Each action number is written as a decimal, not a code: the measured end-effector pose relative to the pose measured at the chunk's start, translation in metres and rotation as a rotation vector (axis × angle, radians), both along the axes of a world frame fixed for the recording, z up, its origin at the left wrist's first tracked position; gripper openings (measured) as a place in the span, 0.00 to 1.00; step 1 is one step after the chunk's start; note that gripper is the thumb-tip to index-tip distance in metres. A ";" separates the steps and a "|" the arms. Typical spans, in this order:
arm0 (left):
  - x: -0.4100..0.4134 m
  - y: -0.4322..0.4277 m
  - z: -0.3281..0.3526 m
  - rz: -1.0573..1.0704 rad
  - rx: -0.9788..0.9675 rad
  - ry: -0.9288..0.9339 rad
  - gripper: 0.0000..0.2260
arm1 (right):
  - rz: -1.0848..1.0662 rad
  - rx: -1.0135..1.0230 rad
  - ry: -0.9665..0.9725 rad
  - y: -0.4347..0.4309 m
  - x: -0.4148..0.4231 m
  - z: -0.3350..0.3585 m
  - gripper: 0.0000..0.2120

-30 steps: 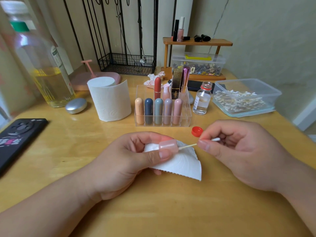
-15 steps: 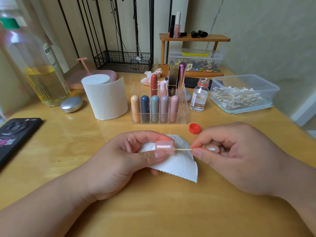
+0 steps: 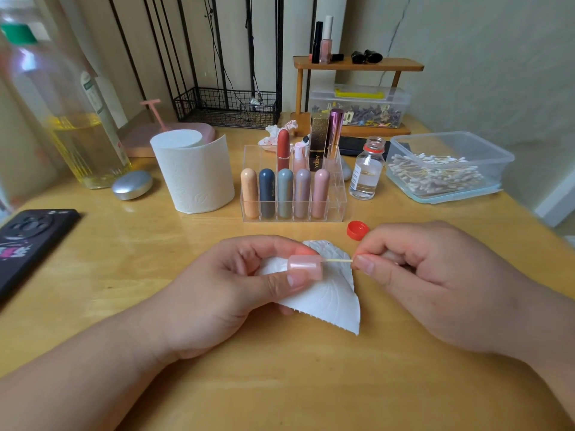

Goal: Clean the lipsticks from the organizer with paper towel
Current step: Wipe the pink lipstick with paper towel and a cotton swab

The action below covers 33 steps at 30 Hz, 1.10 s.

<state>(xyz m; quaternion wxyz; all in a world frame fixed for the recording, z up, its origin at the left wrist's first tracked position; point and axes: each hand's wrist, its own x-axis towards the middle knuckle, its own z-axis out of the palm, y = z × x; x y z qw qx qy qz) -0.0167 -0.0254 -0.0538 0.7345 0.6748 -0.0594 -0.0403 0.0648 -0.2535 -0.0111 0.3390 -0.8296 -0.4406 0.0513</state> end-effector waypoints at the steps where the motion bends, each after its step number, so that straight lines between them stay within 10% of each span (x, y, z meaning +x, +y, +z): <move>1: 0.000 0.000 0.000 0.002 -0.008 0.002 0.14 | -0.012 -0.017 0.015 0.000 0.000 0.000 0.09; 11: -0.001 -0.001 -0.001 -0.009 0.010 -0.029 0.12 | 0.086 0.023 0.309 -0.003 -0.001 0.001 0.07; 33: -0.003 -0.003 0.002 0.001 0.050 -0.014 0.09 | 0.042 0.045 0.264 0.003 -0.004 -0.004 0.10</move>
